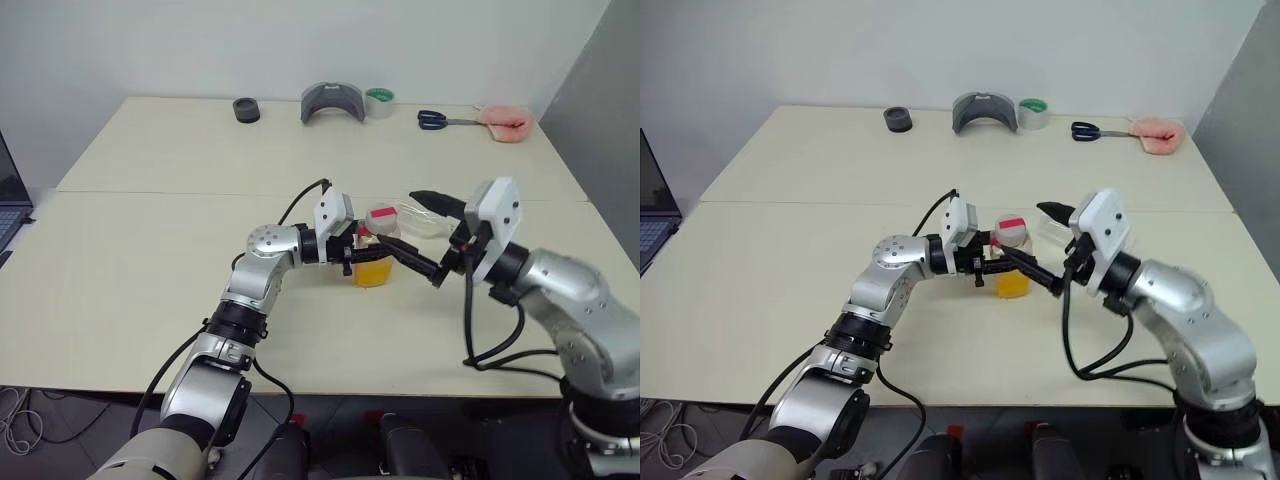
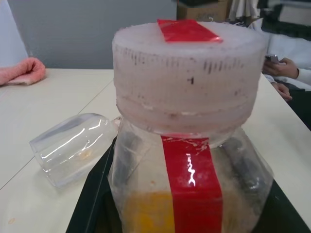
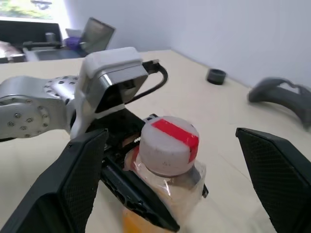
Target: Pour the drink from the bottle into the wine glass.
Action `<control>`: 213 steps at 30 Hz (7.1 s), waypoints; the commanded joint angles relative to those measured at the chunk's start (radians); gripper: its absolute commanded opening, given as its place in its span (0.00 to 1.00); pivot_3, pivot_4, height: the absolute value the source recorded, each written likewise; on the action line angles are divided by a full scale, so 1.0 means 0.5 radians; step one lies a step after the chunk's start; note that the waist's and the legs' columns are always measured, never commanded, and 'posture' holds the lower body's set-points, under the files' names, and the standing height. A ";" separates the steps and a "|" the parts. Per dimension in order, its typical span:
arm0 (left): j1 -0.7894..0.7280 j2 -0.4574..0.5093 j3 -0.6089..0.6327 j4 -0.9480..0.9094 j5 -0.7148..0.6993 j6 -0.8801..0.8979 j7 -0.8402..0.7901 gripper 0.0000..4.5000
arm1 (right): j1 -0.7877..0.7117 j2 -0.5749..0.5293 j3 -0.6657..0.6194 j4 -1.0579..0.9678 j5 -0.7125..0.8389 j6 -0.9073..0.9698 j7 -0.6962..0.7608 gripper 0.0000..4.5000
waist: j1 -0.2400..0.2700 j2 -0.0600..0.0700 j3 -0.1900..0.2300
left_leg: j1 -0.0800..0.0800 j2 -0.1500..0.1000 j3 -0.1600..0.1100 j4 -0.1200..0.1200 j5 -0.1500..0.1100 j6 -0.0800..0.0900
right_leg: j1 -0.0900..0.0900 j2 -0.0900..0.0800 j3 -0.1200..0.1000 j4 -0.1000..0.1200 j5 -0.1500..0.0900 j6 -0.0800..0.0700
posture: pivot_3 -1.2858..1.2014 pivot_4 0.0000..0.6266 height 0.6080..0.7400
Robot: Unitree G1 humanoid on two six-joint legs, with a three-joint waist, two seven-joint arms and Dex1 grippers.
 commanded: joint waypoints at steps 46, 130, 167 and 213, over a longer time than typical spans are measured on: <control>-0.198 -0.024 0.057 0.093 -0.029 -0.098 -0.074 0.39 | -0.516 -0.184 0.283 0.883 0.034 -0.451 1.045 0.42 | -0.003 0.001 0.001 | 0.001 0.000 -0.001 -0.001 -0.001 0.002 | 0.002 0.002 -0.004 -0.004 0.000 0.000 | 0.52 0.24 1.00; -0.264 0.075 0.117 0.168 -0.016 -0.035 -0.162 0.38 | -0.263 -0.107 -0.030 0.189 0.097 -0.127 0.305 1.00 | -0.001 0.004 0.003 | -0.001 -0.001 -0.001 0.001 -0.003 0.005 | 0.005 -0.001 -0.003 -0.009 0.002 0.002 | 0.52 0.24 1.00; -0.235 0.073 0.120 0.142 -0.015 -0.016 -0.188 0.38 | -0.337 0.038 0.108 0.325 -0.421 -0.239 -0.102 1.00 | -0.001 0.004 0.003 | -0.001 -0.001 -0.001 0.001 -0.002 0.004 | 0.003 0.000 -0.002 -0.008 0.002 0.002 | 0.52 0.24 1.00; -0.268 0.054 0.138 0.178 -0.013 -0.018 -0.159 0.38 | -0.441 -0.031 0.205 0.150 -0.162 -0.109 0.026 1.00 | -0.003 0.004 0.003 | -0.001 -0.001 -0.001 0.000 -0.003 0.005 | 0.003 0.001 -0.003 -0.008 0.002 0.002 | 0.52 0.24 1.00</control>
